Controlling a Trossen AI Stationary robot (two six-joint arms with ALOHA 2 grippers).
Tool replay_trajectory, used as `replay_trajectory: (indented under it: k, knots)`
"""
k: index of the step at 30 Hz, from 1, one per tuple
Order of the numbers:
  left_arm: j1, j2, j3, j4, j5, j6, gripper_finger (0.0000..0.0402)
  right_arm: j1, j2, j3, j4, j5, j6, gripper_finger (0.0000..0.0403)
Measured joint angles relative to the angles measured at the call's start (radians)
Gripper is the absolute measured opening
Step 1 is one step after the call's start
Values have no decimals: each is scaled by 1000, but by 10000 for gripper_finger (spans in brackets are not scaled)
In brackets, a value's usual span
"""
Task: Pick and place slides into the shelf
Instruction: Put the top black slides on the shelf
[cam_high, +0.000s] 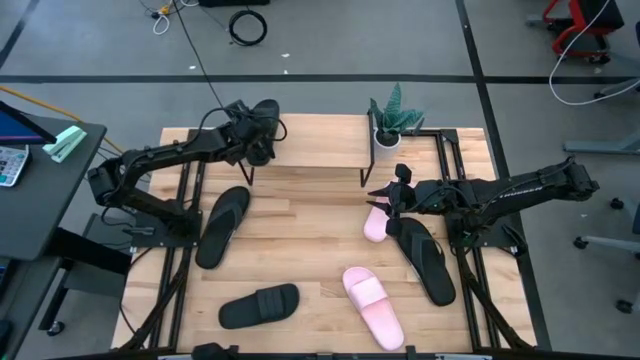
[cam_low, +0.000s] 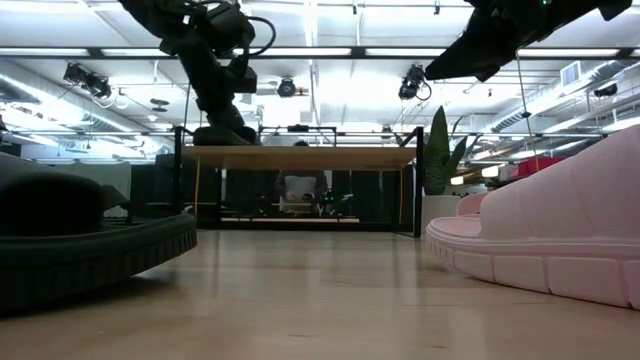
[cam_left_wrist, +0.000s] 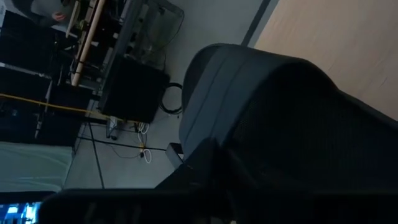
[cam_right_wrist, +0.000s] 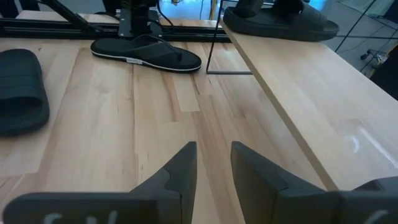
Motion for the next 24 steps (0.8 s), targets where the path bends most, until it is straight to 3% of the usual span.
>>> replay_trajectory:
  k: [14, 24]
  knots:
    - [-59, 5, -3, -9, -140, 19, 166, 0, 0, 0, 0, 0, 0, 105]
    - [-198, -34, 16, -7, -338, 71, 191, 0, 0, 0, 0, 0, 0, 105]
